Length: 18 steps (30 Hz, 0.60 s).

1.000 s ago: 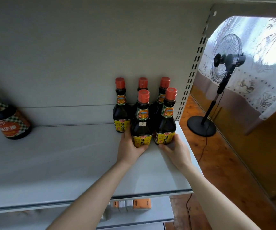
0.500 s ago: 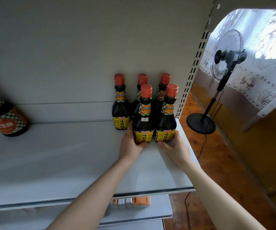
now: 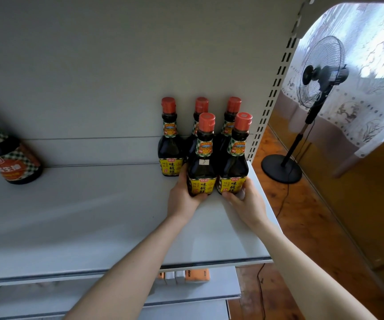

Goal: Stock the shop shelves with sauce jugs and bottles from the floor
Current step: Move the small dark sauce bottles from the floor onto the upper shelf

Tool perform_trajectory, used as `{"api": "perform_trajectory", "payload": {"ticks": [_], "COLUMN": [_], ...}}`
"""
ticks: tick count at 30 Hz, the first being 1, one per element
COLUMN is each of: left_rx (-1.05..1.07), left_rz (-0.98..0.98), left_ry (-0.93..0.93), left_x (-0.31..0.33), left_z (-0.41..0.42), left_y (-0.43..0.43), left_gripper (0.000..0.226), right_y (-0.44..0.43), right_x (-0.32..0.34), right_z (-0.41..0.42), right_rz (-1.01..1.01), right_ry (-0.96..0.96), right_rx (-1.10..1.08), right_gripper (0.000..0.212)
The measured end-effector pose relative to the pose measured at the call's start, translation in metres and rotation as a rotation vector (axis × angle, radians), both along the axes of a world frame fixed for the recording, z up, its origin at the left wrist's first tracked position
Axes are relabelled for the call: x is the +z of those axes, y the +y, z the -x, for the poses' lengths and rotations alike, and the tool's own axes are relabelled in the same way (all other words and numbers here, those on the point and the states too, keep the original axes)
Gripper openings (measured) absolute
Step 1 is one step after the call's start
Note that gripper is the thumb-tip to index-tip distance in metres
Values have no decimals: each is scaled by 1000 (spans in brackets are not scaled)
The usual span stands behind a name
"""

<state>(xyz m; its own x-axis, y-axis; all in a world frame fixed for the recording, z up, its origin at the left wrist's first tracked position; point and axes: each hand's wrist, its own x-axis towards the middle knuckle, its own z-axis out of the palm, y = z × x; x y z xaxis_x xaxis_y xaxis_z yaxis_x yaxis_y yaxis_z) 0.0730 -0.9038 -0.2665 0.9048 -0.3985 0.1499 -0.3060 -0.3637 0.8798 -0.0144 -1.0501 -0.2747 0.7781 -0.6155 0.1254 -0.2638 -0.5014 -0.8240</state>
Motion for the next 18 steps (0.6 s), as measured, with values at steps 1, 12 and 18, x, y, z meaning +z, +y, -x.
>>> {"api": "perform_trajectory", "payload": {"ticks": [1,12,18], "left_rx": [-3,-10,-4], "left_rz": [-5,-54,-95], "left_ry": [-1,0,8], "left_x": [0,2,3], "left_z": [0,0,1], "left_y": [0,1,-1], "left_gripper": [95,96,96], "right_y": [0,0,0], "right_x": [0,-1,0], "right_z": [0,1,1], "right_rz": [1,38,29], "right_ry": [-2,-12,6], "right_rx": [1,6,13], "right_gripper": [44,41,41]}}
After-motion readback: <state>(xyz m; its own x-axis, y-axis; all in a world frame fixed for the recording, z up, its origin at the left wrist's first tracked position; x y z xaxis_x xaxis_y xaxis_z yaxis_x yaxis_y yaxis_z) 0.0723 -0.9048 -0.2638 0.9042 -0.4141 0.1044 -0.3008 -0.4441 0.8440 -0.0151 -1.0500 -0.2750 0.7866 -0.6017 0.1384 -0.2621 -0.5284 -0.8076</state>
